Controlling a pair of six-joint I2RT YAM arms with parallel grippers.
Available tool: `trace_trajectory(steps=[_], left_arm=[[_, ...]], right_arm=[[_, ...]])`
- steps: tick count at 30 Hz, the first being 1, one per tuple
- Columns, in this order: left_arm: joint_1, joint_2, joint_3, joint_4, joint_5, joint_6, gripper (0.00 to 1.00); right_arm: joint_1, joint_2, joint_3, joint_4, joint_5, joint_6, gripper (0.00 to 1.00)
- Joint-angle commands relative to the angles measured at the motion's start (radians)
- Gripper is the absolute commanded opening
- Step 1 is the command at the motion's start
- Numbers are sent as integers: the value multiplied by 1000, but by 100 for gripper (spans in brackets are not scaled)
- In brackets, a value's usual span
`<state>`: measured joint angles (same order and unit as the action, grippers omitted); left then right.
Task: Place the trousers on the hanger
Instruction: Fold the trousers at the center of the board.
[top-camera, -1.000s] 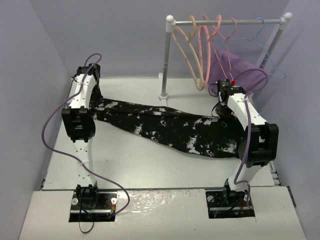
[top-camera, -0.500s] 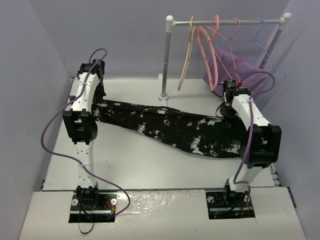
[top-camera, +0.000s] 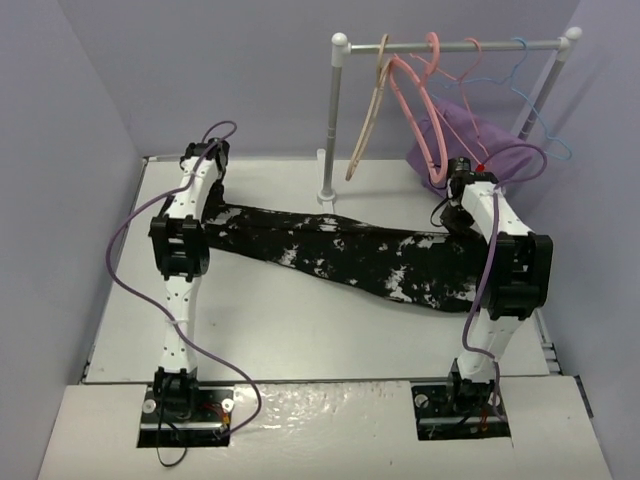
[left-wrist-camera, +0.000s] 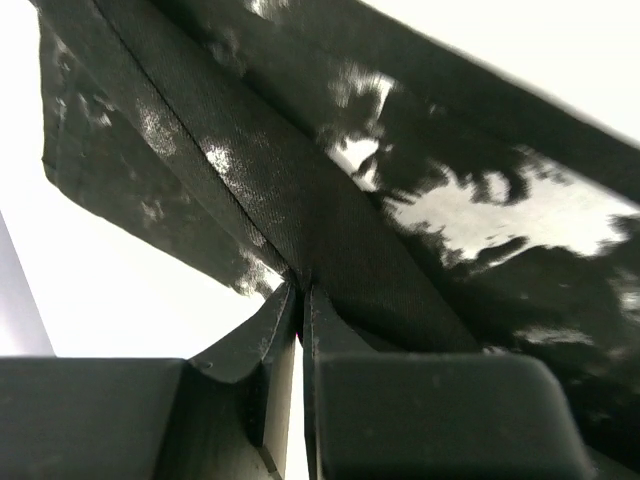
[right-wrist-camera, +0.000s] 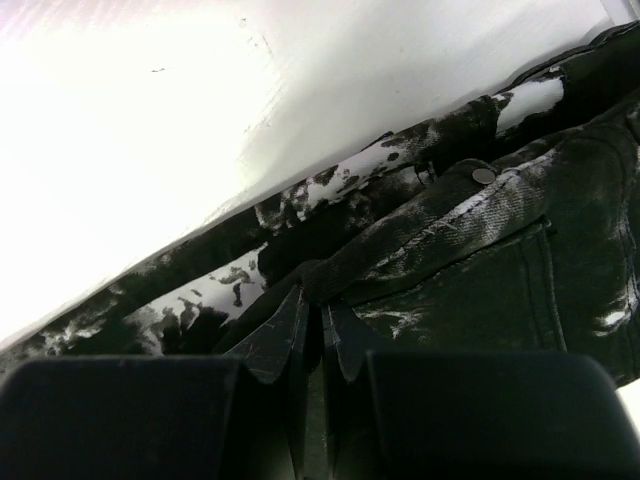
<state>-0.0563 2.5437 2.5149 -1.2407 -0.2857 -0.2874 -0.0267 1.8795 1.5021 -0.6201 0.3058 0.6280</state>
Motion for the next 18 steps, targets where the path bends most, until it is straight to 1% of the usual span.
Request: trace_trajectory(steps=[1,2,6,9,12,13,16,18], left_arm=[[86,-184,-21,23,-371,103,0],[87,-201,-28,15,-371,99,0],[85,-376,-116,-11,-379,76,0],[87,-499,-284,31,-398,70,0],[87,-596,-396,71,-393,72,0],[87,-615,-420,80,-396,75,0],[87,-598,-440,72,-420,80,0],[84,-564,-390,25,-414,75,0]], right_arm=[[-96,-46,26,-43,369,-53,0],[-97,-51,21,-42,373,-53,0],[-98,-68,4,-41,383,-53,0],[-98,-78,-5,-40,380,-51,0],[-98,-84,-10,-36,376,-47,0],[-98,-85,-11,-35,375,-47,0],[-98,-98,-21,-28,374,-47,0],[-98,-101,-21,-27,370,-48,0]])
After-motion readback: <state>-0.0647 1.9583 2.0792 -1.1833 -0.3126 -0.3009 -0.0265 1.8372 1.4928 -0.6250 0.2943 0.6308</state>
